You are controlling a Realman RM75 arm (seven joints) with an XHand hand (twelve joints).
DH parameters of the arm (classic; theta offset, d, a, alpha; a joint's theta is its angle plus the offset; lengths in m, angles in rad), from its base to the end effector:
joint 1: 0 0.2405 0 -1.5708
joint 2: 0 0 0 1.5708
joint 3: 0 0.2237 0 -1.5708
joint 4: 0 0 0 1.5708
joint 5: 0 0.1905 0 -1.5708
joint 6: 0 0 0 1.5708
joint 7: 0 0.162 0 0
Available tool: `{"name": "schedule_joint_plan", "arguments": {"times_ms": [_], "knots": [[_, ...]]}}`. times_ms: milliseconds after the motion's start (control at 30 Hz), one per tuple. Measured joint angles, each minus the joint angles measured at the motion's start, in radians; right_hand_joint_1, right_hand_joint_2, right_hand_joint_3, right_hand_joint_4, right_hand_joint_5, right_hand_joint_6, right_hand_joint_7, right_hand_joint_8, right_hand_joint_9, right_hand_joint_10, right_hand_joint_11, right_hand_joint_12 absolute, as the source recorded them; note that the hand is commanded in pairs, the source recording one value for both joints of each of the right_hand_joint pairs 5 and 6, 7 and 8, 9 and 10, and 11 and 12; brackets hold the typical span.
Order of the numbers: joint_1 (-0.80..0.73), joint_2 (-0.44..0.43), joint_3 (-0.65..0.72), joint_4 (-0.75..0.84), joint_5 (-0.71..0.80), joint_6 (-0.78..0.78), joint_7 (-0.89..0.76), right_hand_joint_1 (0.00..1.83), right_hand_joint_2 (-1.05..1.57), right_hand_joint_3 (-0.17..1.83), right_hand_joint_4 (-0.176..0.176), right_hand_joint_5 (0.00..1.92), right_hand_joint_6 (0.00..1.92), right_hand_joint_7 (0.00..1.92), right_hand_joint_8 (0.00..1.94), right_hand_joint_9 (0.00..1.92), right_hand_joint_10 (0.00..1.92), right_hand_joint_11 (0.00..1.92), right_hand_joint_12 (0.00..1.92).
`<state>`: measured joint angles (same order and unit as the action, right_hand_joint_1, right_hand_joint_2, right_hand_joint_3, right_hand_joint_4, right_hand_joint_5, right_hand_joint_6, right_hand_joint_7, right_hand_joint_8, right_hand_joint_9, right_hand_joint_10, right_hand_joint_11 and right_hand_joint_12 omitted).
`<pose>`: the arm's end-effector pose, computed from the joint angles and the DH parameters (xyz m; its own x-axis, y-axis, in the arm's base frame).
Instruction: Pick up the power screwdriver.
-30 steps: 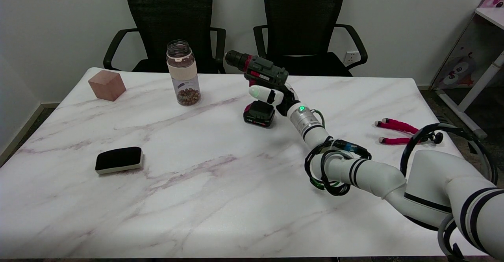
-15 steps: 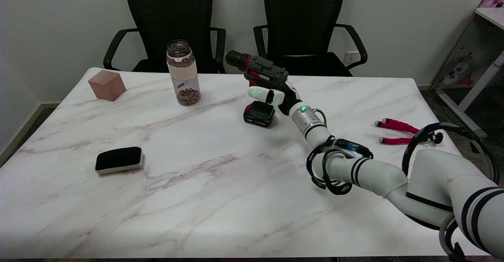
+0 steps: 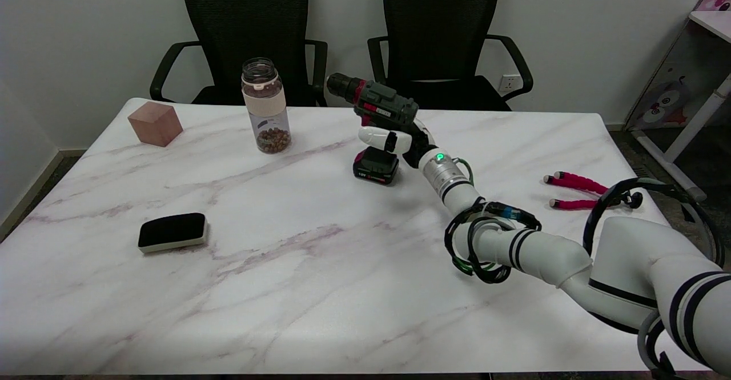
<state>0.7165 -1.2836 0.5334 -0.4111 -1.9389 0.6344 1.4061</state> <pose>-0.2802 -0.4542 0.2949 0.0087 0.0272 0.9996 -0.9997 0.0222 0.0081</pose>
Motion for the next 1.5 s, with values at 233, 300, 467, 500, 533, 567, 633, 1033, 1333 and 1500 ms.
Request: {"name": "schedule_joint_plan", "arguments": {"times_ms": [233, 300, 467, 500, 533, 567, 633, 1033, 1333, 1500], "knots": [[0.000, -0.002, -0.008, -0.006, -0.001, -0.001, 0.001, 1.02, -0.31, 0.92, 0.176, 0.40, 0.40, 0.40, 0.40, 0.53, 0.53, 0.28, 0.28], [-0.001, -0.003, -0.012, -0.008, -0.002, -0.001, 0.001, 1.02, -0.31, 0.91, 0.176, 0.40, 0.40, 0.40, 0.40, 0.53, 0.53, 0.27, 0.27], [-0.001, -0.004, -0.018, -0.013, -0.002, -0.001, 0.001, 1.04, -0.28, 0.87, 0.176, 0.41, 0.41, 0.41, 0.41, 0.54, 0.54, 0.27, 0.27], [-0.001, -0.005, -0.019, -0.015, -0.002, -0.001, 0.001, 1.05, -0.27, 0.86, 0.176, 0.41, 0.41, 0.41, 0.41, 0.55, 0.55, 0.28, 0.28], [-0.001, -0.005, -0.020, -0.016, -0.002, -0.001, 0.001, 1.05, -0.26, 0.85, 0.176, 0.41, 0.41, 0.41, 0.41, 0.56, 0.56, 0.29, 0.29], [-0.001, -0.005, -0.021, -0.017, -0.002, -0.001, 0.001, 1.05, -0.26, 0.85, 0.176, 0.41, 0.41, 0.41, 0.41, 0.56, 0.56, 0.30, 0.30], [0.000, -0.005, -0.022, -0.019, -0.002, -0.001, 0.001, 1.06, -0.25, 0.87, 0.176, 0.42, 0.42, 0.42, 0.42, 0.59, 0.59, 0.35, 0.35], [0.002, -0.006, -0.027, -0.025, -0.002, 0.002, 0.001, 1.12, -0.20, 1.20, 0.176, 0.47, 0.47, 0.47, 0.47, 0.97, 0.97, 0.96, 0.96], [0.003, -0.008, -0.028, -0.029, -0.003, 0.004, 0.001, 1.14, -0.16, 1.31, 0.176, 0.48, 0.48, 0.48, 0.48, 1.11, 1.11, 1.10, 1.10], [0.004, -0.008, -0.028, -0.029, -0.003, 0.003, 0.001, 1.15, -0.10, 1.26, 0.176, 0.49, 0.49, 0.49, 0.49, 1.11, 1.11, 1.11, 1.11]]}}
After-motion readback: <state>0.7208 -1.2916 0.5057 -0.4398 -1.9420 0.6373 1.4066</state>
